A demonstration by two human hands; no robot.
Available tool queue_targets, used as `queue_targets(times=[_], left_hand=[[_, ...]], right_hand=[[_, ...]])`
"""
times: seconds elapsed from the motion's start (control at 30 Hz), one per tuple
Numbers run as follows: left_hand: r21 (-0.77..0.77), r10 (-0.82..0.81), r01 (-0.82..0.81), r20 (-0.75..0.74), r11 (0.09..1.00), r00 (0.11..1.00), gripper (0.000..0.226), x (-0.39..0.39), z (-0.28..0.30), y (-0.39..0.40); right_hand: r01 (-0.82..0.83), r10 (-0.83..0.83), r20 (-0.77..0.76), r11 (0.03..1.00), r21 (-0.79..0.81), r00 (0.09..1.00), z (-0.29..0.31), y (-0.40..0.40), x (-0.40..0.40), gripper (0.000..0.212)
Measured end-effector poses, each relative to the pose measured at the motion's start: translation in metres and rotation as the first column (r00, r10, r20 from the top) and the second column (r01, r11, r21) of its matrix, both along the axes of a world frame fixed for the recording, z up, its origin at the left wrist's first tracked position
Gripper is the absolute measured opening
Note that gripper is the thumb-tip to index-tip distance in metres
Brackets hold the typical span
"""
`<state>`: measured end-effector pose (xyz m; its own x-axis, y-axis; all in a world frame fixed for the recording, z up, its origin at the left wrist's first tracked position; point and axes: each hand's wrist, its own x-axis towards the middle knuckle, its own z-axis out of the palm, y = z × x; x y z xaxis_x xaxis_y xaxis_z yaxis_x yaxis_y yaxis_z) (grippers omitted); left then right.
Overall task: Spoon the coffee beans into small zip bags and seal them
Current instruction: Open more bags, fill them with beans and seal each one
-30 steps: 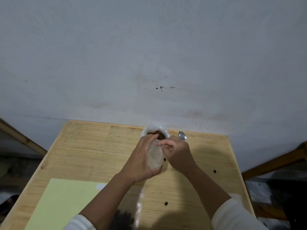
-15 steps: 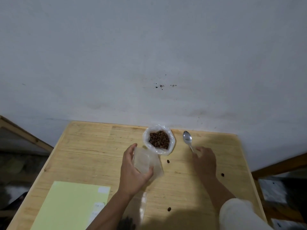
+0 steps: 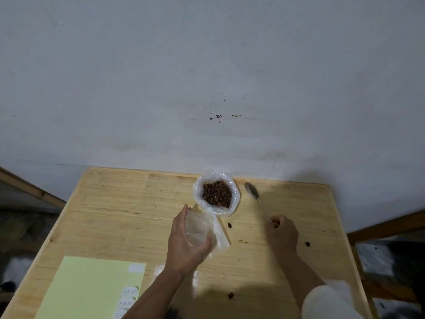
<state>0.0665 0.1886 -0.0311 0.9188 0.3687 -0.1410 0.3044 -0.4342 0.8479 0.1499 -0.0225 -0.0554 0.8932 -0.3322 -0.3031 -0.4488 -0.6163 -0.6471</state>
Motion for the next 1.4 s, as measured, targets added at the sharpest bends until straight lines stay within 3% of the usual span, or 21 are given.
queue_targets(times=[0.17,0.4,0.47,0.63,0.77,0.83,0.93,1.03,1.23,1.4], left_hand=[[0.024,-0.025,0.025,0.005,0.999,1.0,0.097,0.008,-0.002,0.001],[0.004,-0.035,0.035,-0.005,0.999,0.999,0.101,0.01,-0.006,0.002],[-0.014,-0.038,0.038,-0.006,0.999,0.999,0.101,0.01,-0.008,0.003],[-0.047,-0.039,0.038,-0.019,0.998,0.999,0.103,0.011,-0.009,0.004],[-0.052,-0.032,0.03,-0.029,0.998,0.999,0.104,0.012,-0.009,0.003],[-0.043,-0.038,0.036,-0.039,0.998,0.999,0.105,0.013,-0.009,0.003],[-0.023,-0.052,0.051,-0.056,0.998,0.997,0.106,0.015,-0.008,0.002],[0.007,-0.051,0.051,-0.065,0.999,0.997,0.106,0.018,-0.006,0.003],[0.027,-0.051,0.054,-0.078,0.998,0.996,0.105,0.022,-0.003,0.002],[0.014,-0.043,0.045,-0.094,0.999,0.995,0.105,0.026,-0.002,-0.001]], right_hand=[[0.044,-0.102,0.249,0.973,0.227,0.963,0.037,0.016,-0.009,0.011],[-0.109,-0.088,0.395,0.887,0.449,0.915,0.073,0.039,-0.016,0.01],[-0.155,-0.052,0.424,0.885,0.438,0.904,0.072,0.042,-0.018,0.01],[-0.182,0.063,0.474,0.961,0.209,0.878,0.048,0.048,-0.015,0.017],[-0.147,0.046,0.42,0.966,0.211,0.906,0.03,0.066,-0.006,0.018],[-0.026,-0.09,0.288,0.927,0.374,0.953,0.023,0.074,0.004,0.019],[0.202,-0.256,-0.036,0.663,0.721,0.966,0.017,0.078,0.015,0.017],[0.286,-0.301,-0.135,0.541,0.791,0.944,0.023,0.071,0.017,0.019],[0.246,-0.275,-0.092,0.602,0.76,0.957,0.047,0.053,0.013,0.028],[0.041,-0.114,0.049,0.674,0.738,0.992,0.064,0.05,0.005,0.028]])
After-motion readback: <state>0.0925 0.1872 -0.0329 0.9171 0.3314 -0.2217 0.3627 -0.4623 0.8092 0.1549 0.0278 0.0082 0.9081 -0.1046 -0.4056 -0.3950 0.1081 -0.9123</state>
